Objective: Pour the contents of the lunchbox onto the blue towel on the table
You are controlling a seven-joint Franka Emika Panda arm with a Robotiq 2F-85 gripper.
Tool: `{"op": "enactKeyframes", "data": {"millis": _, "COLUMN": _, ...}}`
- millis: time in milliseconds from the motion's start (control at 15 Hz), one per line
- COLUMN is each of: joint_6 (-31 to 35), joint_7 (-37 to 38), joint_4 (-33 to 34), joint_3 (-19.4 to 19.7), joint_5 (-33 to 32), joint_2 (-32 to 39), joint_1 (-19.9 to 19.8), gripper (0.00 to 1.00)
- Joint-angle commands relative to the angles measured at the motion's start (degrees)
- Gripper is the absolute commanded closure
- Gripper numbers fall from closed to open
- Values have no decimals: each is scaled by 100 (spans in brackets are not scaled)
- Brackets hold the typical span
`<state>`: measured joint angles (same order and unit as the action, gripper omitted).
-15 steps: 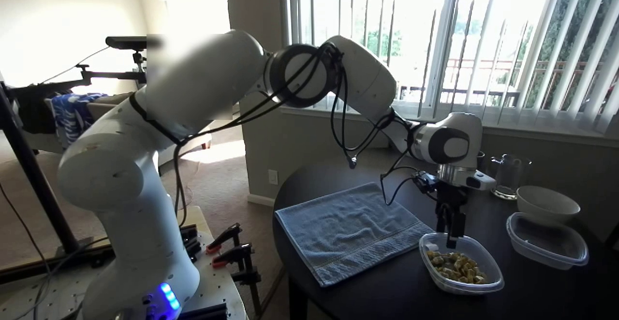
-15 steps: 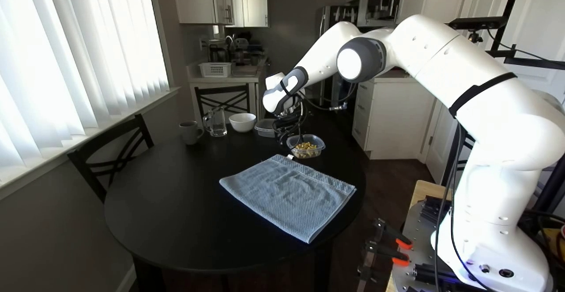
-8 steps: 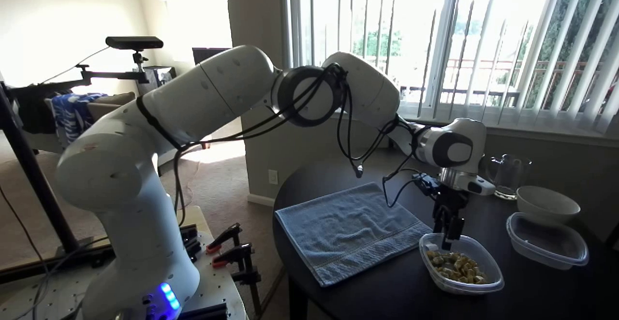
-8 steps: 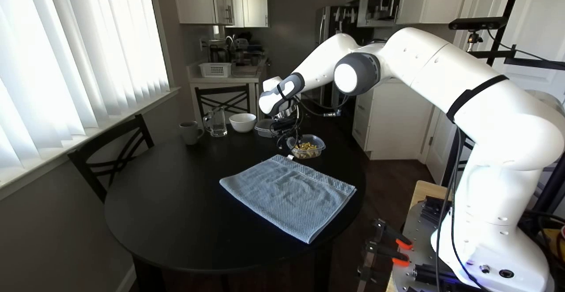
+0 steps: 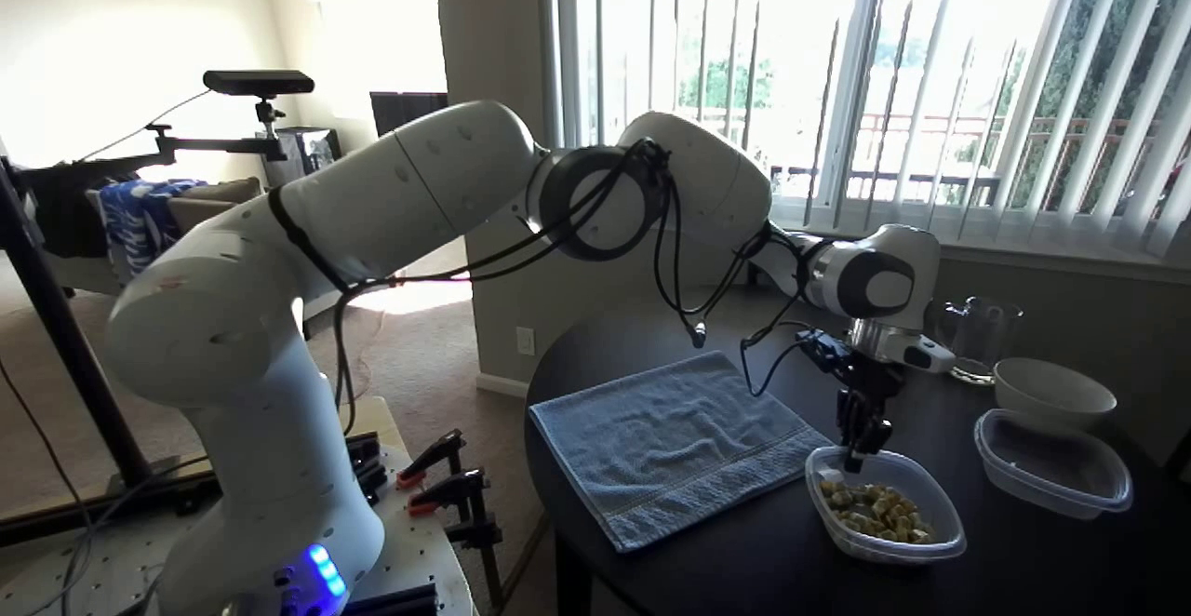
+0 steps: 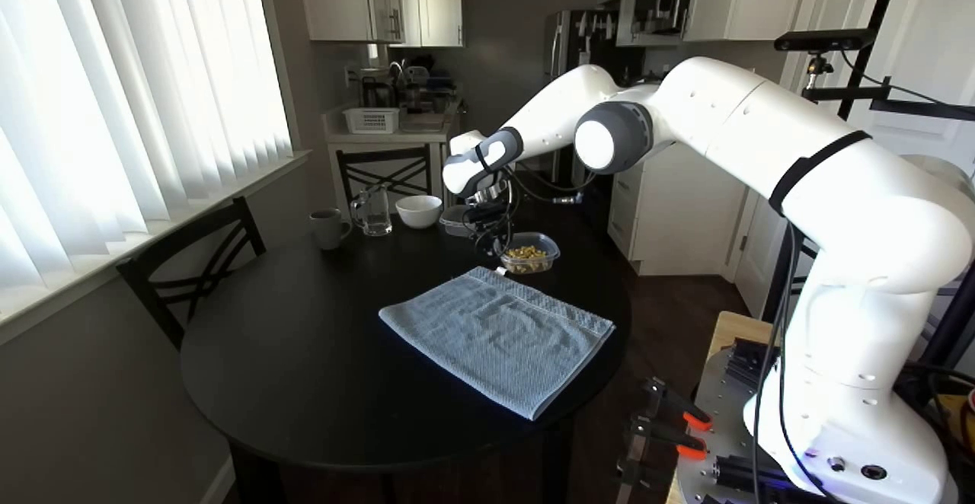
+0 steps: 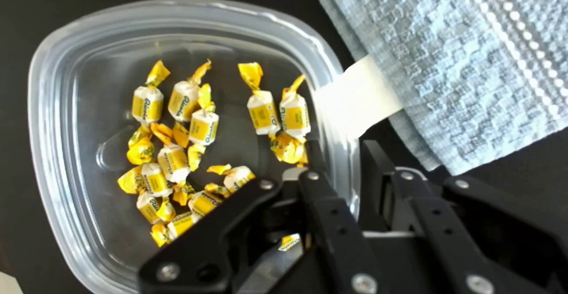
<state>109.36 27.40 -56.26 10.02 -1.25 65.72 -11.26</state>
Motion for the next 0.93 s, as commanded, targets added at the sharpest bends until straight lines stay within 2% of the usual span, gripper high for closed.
{"op": "enactKeyframes", "data": {"millis": 0, "joint_6": -244, "joint_7": -58, "joint_4": 193, "joint_3": -62, "joint_5": 76, "joint_2": 42, "joint_1": -83, "gripper": 95}}
{"op": "enactKeyframes", "data": {"millis": 200, "joint_6": -211, "joint_7": 631, "joint_4": -63, "joint_3": 291, "joint_5": -179, "joint_2": -210, "joint_1": 211, "gripper": 97}}
{"op": "enactKeyframes", "data": {"millis": 267, "joint_6": -230, "joint_7": 850, "joint_4": -164, "joint_3": 419, "joint_5": -286, "joint_2": -308, "joint_1": 324, "gripper": 94}}
{"op": "enactKeyframes", "data": {"millis": 600, "joint_6": -902, "joint_7": 1357, "joint_4": -834, "joint_3": 1028, "joint_5": -1151, "joint_2": -881, "joint_1": 1151, "gripper": 95}}
{"op": "enactKeyframes", "data": {"millis": 733, "joint_6": -1171, "joint_7": 1116, "joint_4": -1183, "joint_3": 1067, "joint_5": -1435, "joint_2": -1122, "joint_1": 1463, "gripper": 94}}
{"op": "enactKeyframes", "data": {"millis": 867, "joint_6": -1195, "joint_7": 705, "joint_4": -1699, "joint_3": 918, "joint_5": -1583, "joint_2": -1445, "joint_1": 1711, "gripper": 94}}
